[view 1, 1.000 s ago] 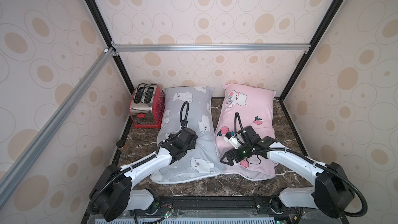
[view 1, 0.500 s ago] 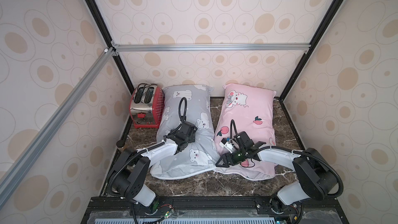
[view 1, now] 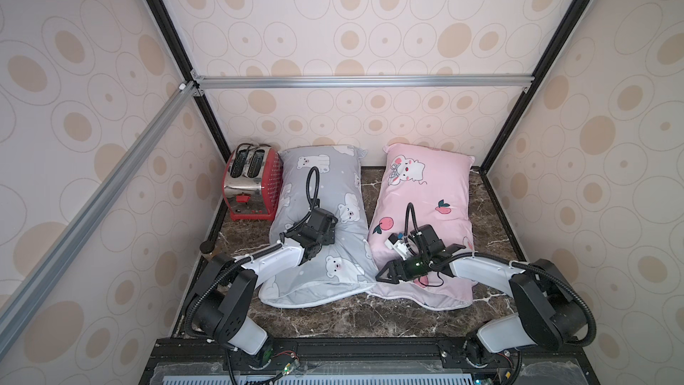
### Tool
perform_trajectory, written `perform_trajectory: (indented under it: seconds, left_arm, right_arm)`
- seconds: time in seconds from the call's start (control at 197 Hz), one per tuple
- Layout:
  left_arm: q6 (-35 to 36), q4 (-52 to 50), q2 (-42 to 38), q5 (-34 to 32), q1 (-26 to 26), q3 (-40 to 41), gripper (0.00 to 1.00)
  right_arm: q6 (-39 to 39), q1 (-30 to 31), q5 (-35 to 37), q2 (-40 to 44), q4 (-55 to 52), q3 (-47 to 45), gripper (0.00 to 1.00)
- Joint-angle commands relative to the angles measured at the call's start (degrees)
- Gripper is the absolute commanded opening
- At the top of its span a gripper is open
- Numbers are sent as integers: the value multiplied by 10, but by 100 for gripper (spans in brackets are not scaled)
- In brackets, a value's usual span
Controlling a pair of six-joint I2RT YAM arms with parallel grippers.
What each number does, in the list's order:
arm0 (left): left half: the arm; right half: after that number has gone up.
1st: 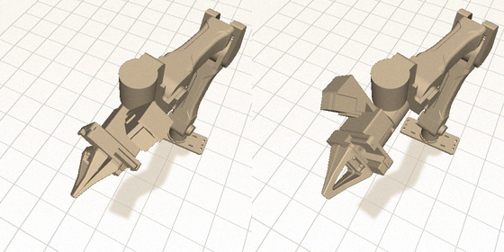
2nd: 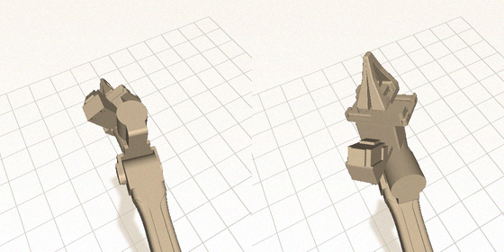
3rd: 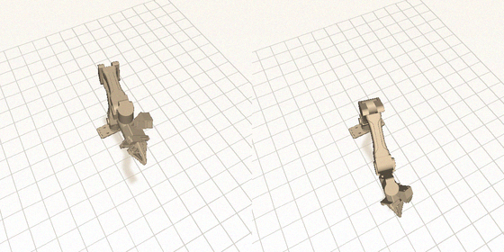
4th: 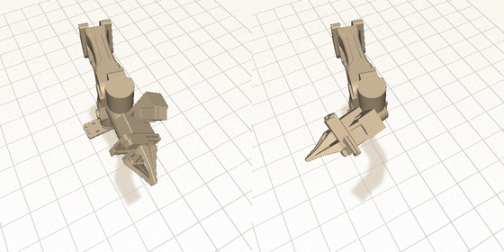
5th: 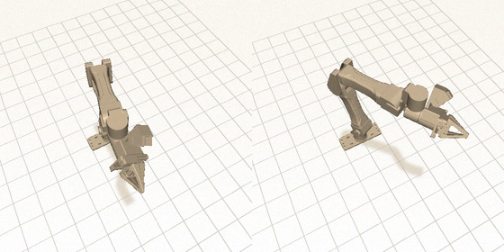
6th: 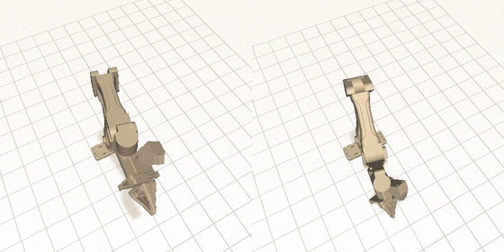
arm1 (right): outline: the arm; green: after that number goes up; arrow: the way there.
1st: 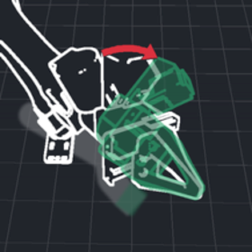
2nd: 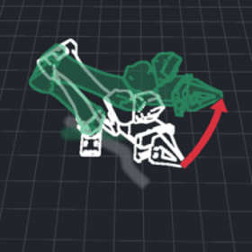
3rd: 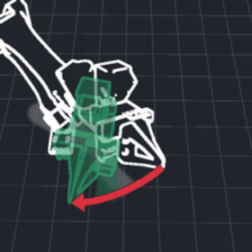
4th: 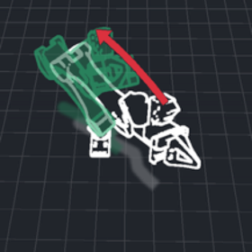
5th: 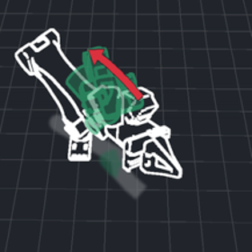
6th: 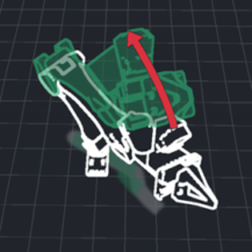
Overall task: Zip up pillowcases
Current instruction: Pick up the pillowcase from the center of the board.
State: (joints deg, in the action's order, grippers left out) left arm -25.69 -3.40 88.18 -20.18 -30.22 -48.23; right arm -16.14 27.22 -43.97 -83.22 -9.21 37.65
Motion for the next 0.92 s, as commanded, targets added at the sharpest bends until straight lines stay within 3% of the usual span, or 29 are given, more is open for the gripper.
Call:
perform_trajectory:
  seconds: [0.0, 0.112, 0.229, 0.529, 0.758, 0.91]
  left_arm:
    - [4, -44, 31, 29, 13, 20, 93]
    - [0, -37, 40, 36, 13, 18, 92]
    - [0, -37, 42, 34, 13, 16, 92]
    - [9, -44, 60, 32, 14, 2, 92]
    - [11, -43, 74, 35, 15, -5, 92]
    - [10, -43, 74, 36, 14, -7, 92]
  right_arm:
    - [5, 1, -4, -12, 15, 21, 83]
    - [5, 42, -5, -52, 26, 49, 83]
    - [-15, 48, -40, -80, 58, 47, 80]
    - [-22, 48, -55, -7, 28, -19, 67]
    - [-41, 44, -57, 17, 27, -32, 53]
    - [-50, 42, -57, 9, 38, -28, 34]
